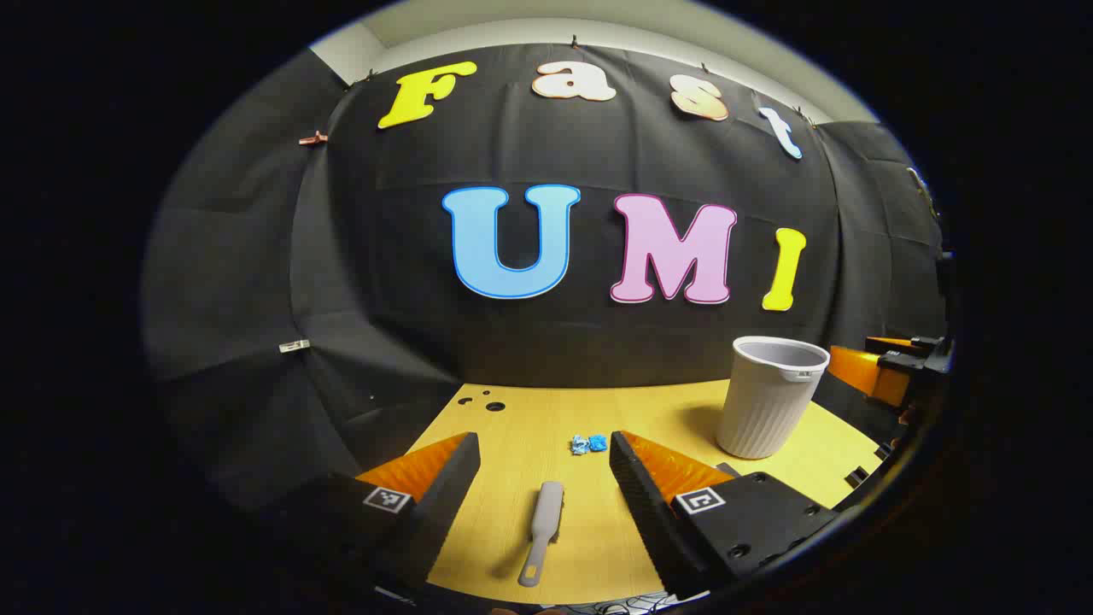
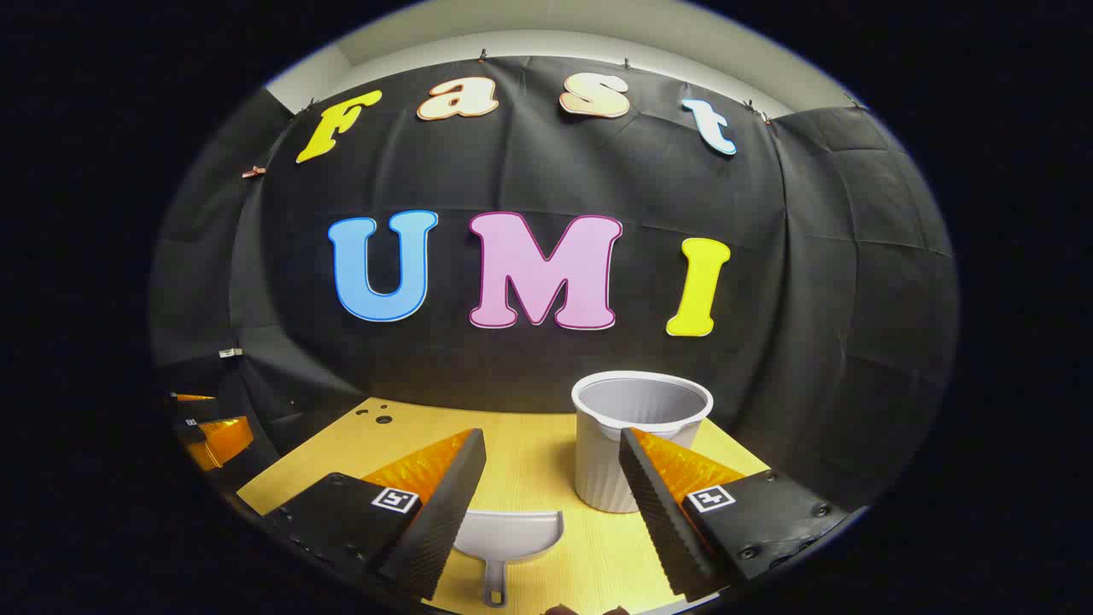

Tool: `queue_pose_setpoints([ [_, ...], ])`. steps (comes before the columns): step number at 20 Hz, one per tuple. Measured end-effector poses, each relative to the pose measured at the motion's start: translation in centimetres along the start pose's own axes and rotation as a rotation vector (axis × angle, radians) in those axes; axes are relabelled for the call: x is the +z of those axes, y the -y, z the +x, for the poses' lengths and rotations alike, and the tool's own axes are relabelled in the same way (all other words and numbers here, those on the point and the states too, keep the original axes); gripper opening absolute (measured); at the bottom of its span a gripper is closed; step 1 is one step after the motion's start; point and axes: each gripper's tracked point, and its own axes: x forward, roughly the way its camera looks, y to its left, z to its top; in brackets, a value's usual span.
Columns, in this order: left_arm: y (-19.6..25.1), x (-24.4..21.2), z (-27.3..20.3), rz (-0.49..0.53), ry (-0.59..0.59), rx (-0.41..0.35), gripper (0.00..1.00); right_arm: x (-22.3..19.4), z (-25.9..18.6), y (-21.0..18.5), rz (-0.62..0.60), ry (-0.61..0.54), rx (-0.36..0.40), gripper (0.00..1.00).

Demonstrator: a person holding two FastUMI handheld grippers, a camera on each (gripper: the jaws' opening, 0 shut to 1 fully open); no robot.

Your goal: Pick up the small broom and dustpan from the desktop, sweep the trash into the dustpan with the broom, and then empty the trash into the garbage bin.

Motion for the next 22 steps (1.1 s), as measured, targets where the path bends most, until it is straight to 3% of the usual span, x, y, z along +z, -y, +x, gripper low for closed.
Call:
queue_pose_setpoints([
  [10, -1.5, -1.7, 1.8, -0.009, -0.047, 0.025, 0.96, -1.9, 1.5, -2.1, -0.005, -0.062, 0.077, 0.98],
  [15, -1.0, -3.3, 2.7, -0.113, -0.111, -0.011, 0.97, -2.9, 1.7, -2.8, -0.013, -0.088, 0.109, 0.98],
  [22, -1.7, -6.7, 5.3, -0.116, -0.244, 0.001, 0.96, -4.8, 3.0, -2.8, -0.007, -0.149, 0.104, 0.98],
])
